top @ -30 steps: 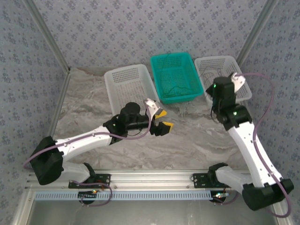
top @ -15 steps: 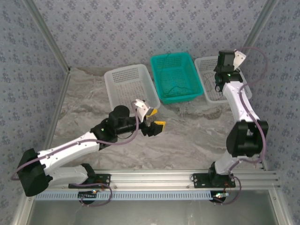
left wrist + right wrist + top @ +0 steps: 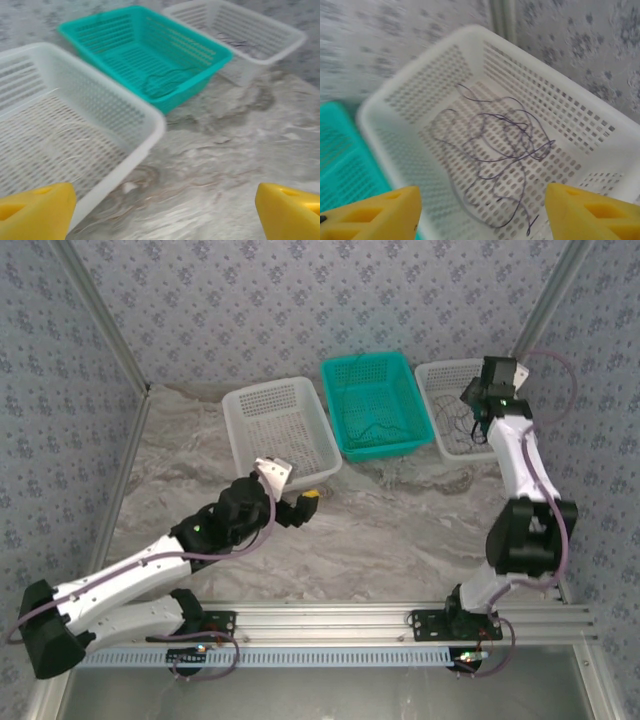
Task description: Untangle the cables
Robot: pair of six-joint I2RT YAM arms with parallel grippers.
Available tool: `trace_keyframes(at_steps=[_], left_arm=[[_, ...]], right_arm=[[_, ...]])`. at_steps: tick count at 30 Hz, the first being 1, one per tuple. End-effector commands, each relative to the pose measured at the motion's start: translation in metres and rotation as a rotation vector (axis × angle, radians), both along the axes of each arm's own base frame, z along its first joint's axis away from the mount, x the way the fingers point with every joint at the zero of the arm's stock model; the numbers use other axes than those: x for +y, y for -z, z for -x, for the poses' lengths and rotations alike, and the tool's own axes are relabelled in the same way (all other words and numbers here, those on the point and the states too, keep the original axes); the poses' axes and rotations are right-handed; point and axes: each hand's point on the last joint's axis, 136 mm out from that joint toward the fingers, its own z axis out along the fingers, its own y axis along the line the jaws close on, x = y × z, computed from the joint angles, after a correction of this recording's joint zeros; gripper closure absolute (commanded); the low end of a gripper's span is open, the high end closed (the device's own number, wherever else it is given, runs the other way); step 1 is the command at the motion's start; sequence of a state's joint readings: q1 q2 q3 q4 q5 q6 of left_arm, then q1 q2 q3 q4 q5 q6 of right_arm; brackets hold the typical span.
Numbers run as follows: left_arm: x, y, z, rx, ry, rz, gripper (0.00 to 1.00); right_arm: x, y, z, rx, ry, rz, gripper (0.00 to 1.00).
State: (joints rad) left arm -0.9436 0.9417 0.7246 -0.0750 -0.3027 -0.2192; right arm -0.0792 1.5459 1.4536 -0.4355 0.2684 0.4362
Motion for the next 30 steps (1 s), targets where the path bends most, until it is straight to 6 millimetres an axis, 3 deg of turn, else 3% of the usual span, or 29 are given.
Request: trace_keyframes(at_steps=[1,2,7,10,13,18,23,26,30], left_arm=[[0.056,0.005,-0.013,-0.041,-0.244,-0.031,0.07],[0.066,0.007,-0.014,-0.042,-0.278,-0.029,0.07],[0.102,0.013,-0.022,-0.060,-0.333,-0.081,0.07],[0.123,0.014,-0.033,-0.074,-0.408,-0.130,0.07],[0.161,0.010,-0.046,-0.085,-0.572,-0.128,0.06],[0.241,0.016,-0.056,-0.075,-0.898,-0.054,0.06],[0.306,0.052,-0.052,0.018,-1.152,0.021,0.07],[0.325,0.069,-0.052,0.026,-1.225,0.017,0.07],[0.325,0.081,-0.063,-0.026,-1.194,-0.051,0.08]], right_arm=[[0.030,-0.039,0.044,-0.124,-0.160,0.059,0.30],[0.035,-0.044,0.057,-0.155,-0.181,0.076,0.28],[0.040,0.003,0.122,-0.193,-0.182,0.151,0.18],[0.032,0.040,0.141,-0.185,-0.143,0.189,0.12],[0.024,0.077,0.148,-0.146,-0.131,0.288,0.09],[0.010,0.129,0.146,-0.056,-0.118,0.392,0.04],[0.012,0.162,0.126,-0.037,-0.129,0.345,0.04],[0.012,0.163,0.110,-0.059,-0.123,0.352,0.03],[0.015,0.163,0.090,-0.099,-0.145,0.331,0.01]])
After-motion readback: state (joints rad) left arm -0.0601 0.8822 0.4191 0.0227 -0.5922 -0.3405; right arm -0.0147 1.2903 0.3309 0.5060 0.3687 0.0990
